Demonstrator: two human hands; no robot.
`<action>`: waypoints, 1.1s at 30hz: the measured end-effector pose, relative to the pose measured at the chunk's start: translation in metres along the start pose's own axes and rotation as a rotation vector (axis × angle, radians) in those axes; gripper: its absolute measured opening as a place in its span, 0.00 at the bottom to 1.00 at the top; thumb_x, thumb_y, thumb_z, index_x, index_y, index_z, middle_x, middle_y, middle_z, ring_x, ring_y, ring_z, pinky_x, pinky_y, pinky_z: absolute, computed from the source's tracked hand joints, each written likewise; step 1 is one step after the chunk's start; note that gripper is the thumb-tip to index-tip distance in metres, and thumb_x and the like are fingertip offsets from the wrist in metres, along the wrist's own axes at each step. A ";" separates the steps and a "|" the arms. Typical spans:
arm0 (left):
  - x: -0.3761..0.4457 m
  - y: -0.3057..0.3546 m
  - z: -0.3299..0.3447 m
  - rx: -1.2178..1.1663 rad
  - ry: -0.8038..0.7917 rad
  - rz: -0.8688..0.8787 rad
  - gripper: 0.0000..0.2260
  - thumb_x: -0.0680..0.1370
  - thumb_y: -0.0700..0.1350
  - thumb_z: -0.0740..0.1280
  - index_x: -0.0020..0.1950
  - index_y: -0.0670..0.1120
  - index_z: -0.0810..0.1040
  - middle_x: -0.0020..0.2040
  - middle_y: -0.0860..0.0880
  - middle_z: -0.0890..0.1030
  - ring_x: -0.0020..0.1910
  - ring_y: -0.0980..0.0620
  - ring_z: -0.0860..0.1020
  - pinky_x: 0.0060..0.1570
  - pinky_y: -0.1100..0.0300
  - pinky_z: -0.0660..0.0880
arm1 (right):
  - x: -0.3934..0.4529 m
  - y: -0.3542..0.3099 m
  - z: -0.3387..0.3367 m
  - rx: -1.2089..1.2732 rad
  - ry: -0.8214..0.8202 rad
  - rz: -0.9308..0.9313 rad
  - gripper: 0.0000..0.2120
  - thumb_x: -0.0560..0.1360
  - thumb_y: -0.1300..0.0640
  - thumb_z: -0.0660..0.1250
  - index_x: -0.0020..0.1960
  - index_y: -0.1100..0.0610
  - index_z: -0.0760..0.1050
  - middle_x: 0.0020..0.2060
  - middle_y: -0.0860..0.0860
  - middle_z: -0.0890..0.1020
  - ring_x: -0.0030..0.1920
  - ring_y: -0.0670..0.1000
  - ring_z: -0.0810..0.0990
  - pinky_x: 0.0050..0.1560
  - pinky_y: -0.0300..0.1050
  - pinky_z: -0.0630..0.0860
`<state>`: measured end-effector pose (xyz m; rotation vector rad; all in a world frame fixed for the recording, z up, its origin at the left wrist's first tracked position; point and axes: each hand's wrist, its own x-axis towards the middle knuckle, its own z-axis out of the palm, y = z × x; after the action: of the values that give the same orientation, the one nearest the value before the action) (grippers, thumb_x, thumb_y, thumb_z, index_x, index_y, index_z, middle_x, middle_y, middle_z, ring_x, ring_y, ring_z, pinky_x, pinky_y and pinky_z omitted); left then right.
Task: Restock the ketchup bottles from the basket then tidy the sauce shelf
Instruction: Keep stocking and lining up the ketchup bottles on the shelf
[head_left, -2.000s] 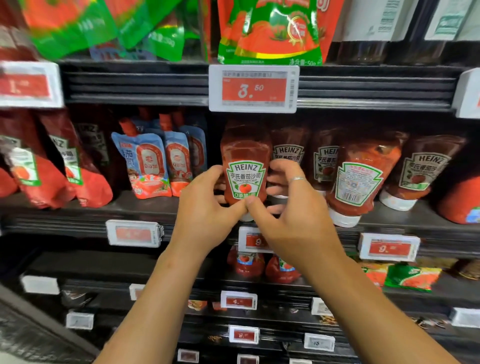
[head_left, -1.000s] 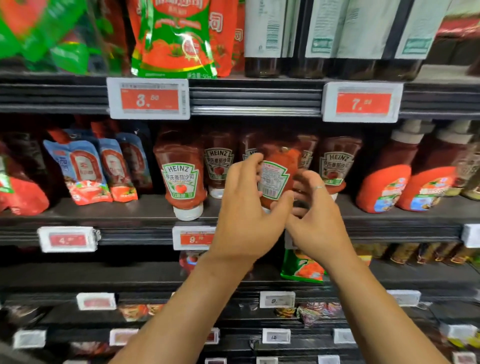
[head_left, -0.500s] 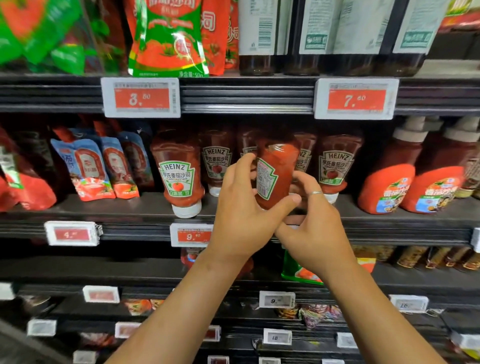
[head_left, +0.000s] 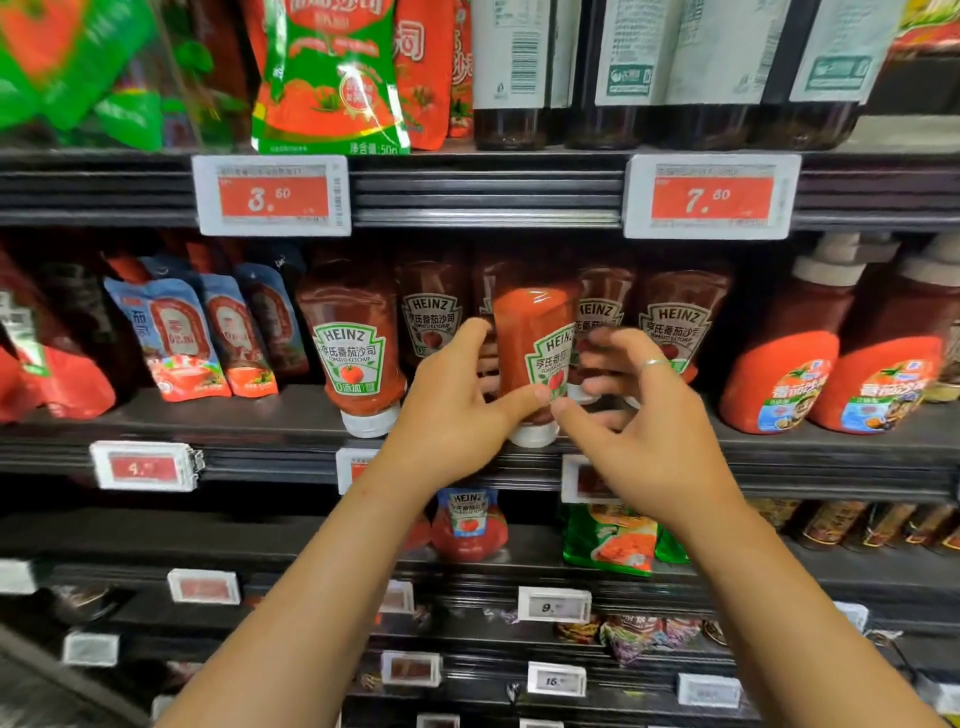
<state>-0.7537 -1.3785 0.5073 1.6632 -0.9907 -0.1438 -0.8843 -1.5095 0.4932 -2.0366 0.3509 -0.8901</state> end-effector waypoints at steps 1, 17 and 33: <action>0.002 -0.001 -0.002 -0.013 -0.031 -0.002 0.18 0.73 0.42 0.77 0.58 0.53 0.74 0.53 0.60 0.82 0.54 0.67 0.80 0.50 0.72 0.76 | 0.005 -0.001 0.000 -0.004 -0.011 -0.003 0.26 0.69 0.40 0.74 0.63 0.37 0.68 0.54 0.35 0.79 0.56 0.40 0.79 0.43 0.37 0.81; -0.059 -0.026 -0.044 0.441 0.754 0.203 0.24 0.71 0.47 0.78 0.62 0.46 0.73 0.57 0.53 0.73 0.56 0.50 0.75 0.56 0.52 0.76 | 0.005 0.011 0.025 0.021 -0.090 0.014 0.35 0.68 0.44 0.76 0.70 0.41 0.64 0.59 0.36 0.80 0.54 0.40 0.82 0.48 0.44 0.83; -0.037 -0.056 -0.059 0.334 0.604 -0.094 0.45 0.67 0.56 0.80 0.77 0.56 0.57 0.72 0.51 0.71 0.70 0.52 0.72 0.66 0.46 0.75 | 0.005 -0.006 0.067 -0.113 0.027 0.045 0.36 0.67 0.43 0.79 0.68 0.41 0.64 0.54 0.35 0.79 0.50 0.37 0.80 0.46 0.31 0.78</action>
<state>-0.7142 -1.3092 0.4661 1.8912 -0.4909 0.4634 -0.8346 -1.4681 0.4758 -2.1128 0.4693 -0.8890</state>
